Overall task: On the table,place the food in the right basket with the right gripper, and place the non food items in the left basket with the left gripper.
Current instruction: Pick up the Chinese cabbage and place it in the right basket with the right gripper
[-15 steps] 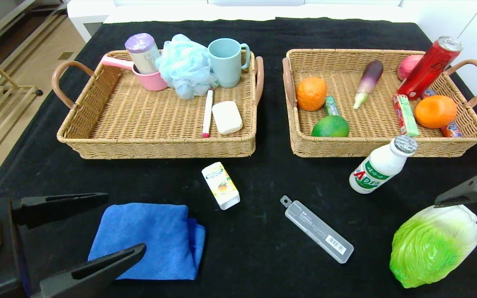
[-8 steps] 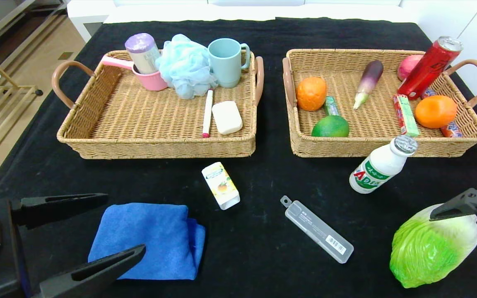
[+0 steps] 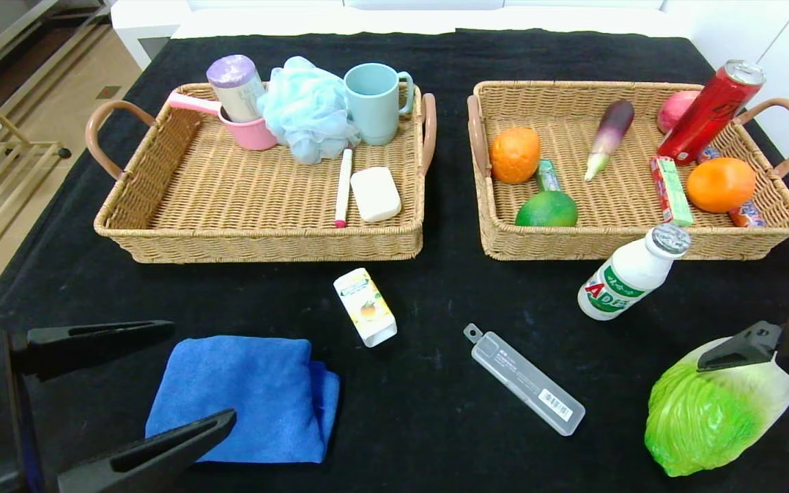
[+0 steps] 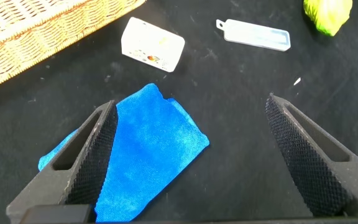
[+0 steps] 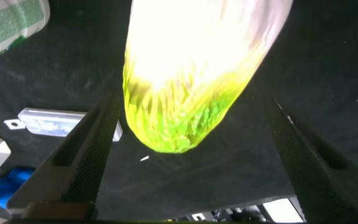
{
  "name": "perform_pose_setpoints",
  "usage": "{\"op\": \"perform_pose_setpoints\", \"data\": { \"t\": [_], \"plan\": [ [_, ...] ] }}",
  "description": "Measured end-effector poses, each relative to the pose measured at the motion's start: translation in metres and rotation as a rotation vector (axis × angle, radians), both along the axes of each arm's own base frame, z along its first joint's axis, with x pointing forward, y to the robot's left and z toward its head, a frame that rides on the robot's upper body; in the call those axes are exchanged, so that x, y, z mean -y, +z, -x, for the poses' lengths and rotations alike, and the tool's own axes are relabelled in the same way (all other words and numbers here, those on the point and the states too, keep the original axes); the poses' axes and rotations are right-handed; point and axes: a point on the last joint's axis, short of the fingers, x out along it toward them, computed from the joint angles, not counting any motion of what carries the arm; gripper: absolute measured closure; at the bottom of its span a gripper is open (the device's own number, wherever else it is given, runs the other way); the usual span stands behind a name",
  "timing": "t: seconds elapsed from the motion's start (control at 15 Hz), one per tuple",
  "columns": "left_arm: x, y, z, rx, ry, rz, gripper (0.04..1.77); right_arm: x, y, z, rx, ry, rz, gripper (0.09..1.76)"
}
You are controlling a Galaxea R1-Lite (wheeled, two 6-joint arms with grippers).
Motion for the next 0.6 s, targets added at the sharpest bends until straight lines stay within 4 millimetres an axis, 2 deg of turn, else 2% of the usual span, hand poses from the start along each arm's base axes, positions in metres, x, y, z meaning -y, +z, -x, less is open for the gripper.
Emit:
{"op": "perform_pose_setpoints", "data": {
  "t": [0.6],
  "plan": [
    [-0.001, 0.001, 0.002, 0.007, 0.000, 0.003, 0.09, -0.001, -0.017, -0.010, -0.010, -0.009, 0.009, 0.14]
  ]
}}
